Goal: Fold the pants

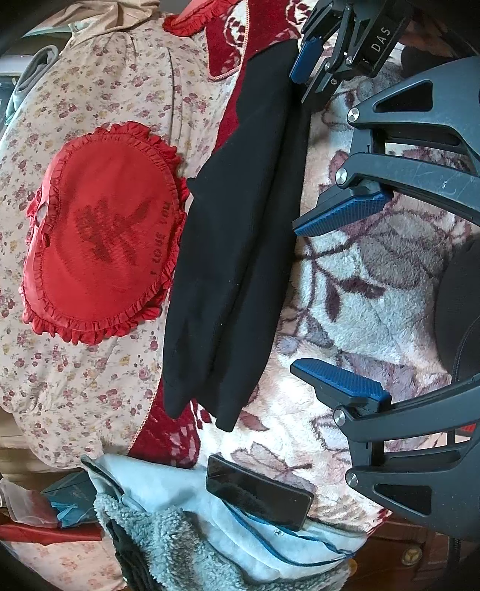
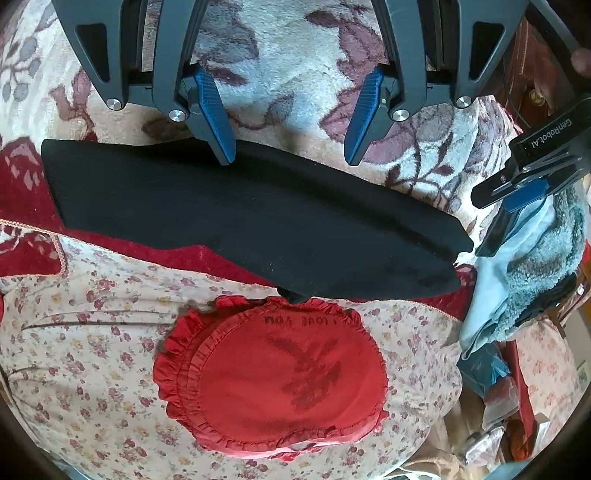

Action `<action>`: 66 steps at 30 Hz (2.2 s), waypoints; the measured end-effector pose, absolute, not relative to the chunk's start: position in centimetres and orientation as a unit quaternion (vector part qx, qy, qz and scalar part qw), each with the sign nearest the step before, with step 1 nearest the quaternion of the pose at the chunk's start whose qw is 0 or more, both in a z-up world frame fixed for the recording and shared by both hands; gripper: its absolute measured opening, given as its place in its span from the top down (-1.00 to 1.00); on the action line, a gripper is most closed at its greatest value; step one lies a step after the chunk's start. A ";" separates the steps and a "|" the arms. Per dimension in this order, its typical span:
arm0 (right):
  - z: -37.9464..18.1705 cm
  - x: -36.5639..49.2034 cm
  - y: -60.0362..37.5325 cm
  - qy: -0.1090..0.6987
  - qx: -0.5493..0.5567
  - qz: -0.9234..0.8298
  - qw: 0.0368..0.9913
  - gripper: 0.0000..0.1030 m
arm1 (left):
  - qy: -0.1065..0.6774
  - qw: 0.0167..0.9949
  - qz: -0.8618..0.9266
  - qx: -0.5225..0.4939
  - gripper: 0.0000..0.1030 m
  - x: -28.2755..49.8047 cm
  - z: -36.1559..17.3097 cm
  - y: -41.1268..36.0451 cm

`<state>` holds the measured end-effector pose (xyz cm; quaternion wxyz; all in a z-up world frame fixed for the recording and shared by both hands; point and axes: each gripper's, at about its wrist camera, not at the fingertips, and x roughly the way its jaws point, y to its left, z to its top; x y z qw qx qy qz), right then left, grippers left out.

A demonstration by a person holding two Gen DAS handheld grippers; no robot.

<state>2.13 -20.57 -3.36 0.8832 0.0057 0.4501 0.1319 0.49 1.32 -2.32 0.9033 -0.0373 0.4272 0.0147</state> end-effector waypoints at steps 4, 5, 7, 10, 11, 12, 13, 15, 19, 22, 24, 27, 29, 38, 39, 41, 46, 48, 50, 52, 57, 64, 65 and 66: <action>-3.4 2.1 -20.6 0.447 0.005 0.130 0.885 -0.15 | 0.428 0.903 0.015 -0.039 -0.34 0.5 -2.5 1.4; -3.5 2.1 -20.5 0.448 0.005 0.129 0.885 -0.15 | 0.428 0.903 0.015 -0.039 -0.34 0.5 -2.5 1.4; -3.6 2.3 -20.5 0.452 0.007 0.129 0.883 -0.15 | 0.430 0.902 0.016 -0.041 -0.34 0.6 -2.7 1.5; -3.8 2.5 -20.5 0.459 0.008 0.131 0.879 -0.15 | 0.433 0.900 0.018 -0.042 -0.34 0.7 -2.8 1.6; -3.8 2.7 -20.6 0.462 0.008 0.132 0.877 -0.15 | 0.434 0.900 0.018 -0.043 -0.34 0.8 -2.8 1.6; -3.9 2.8 -20.4 0.463 0.006 0.133 0.876 -0.15 | 0.435 0.899 0.019 -0.043 -0.34 0.9 -2.9 1.7; -4.0 2.9 -20.3 0.465 0.004 0.133 0.875 -0.15 | 0.435 0.899 0.020 -0.042 -0.34 0.9 -2.9 1.7; -4.1 3.1 -20.1 0.466 0.003 0.136 0.874 -0.15 | 0.437 0.898 0.021 -0.040 -0.34 1.0 -3.1 1.7; -4.4 3.3 -19.5 0.466 -0.002 0.140 0.874 -0.15 | 0.440 0.897 0.023 -0.040 -0.34 1.3 -3.3 1.7; -4.5 3.4 -19.3 0.465 -0.007 0.142 0.874 -0.15 | 0.442 0.896 0.024 -0.041 -0.34 1.5 -3.5 1.8; -4.5 3.6 -19.2 0.465 -0.008 0.141 0.874 -0.15 | 0.443 0.895 0.024 -0.042 -0.34 1.6 -3.6 1.8; -4.6 3.7 -19.1 0.465 -0.010 0.139 0.874 -0.15 | 0.445 0.894 0.025 -0.042 -0.34 1.7 -3.7 1.9; -4.7 3.8 -19.1 0.463 -0.013 0.138 0.875 -0.15 | 0.446 0.894 0.025 -0.042 -0.34 1.8 -3.8 1.9; -5.4 4.8 -18.5 0.467 -0.015 0.144 0.872 -0.15 | 0.452 0.890 0.030 -0.047 -0.34 2.6 -4.4 2.4; -5.4 4.8 -18.5 0.468 -0.015 0.145 0.872 -0.15 | 0.453 0.890 0.031 -0.046 -0.34 2.7 -4.4 2.3; -5.6 4.9 -18.3 0.468 -0.018 0.146 0.871 -0.15 | 0.454 0.889 0.030 -0.047 -0.34 2.9 -4.4 2.4; -6.0 5.7 -17.9 0.472 -0.033 0.146 0.869 -0.15 | 0.454 0.888 0.031 -0.060 -0.34 4.0 -4.3 2.9; -6.3 6.1 -17.7 0.472 -0.040 0.147 0.868 -0.15 | 0.457 0.886 0.028 -0.065 -0.34 4.6 -4.4 3.1; -6.6 6.5 -17.5 0.474 -0.049 0.148 0.866 -0.15 | 0.459 0.885 0.029 -0.067 -0.34 5.3 -4.5 3.1; -7.2 7.2 -17.0 0.476 -0.069 0.150 0.864 -0.14 | 0.460 0.885 0.030 -0.067 -0.34 6.1 -4.8 3.1; -7.4 8.9 -17.6 0.457 -0.070 0.153 0.874 0.35 | 0.471 0.880 0.029 -0.061 -0.34 8.1 -6.0 2.8; -5.8 12.2 -19.2 0.430 -0.052 0.157 0.888 0.96 | 0.477 0.877 0.031 -0.047 -0.34 10.4 -7.2 2.3; -5.7 12.4 -19.1 0.431 -0.050 0.162 0.886 0.96 | 0.475 0.878 0.030 -0.046 -0.34 10.4 -7.1 2.3; -5.4 12.2 -19.0 0.432 -0.049 0.175 0.884 0.96 | 0.473 0.879 0.029 -0.046 -0.34 10.3 -7.2 2.4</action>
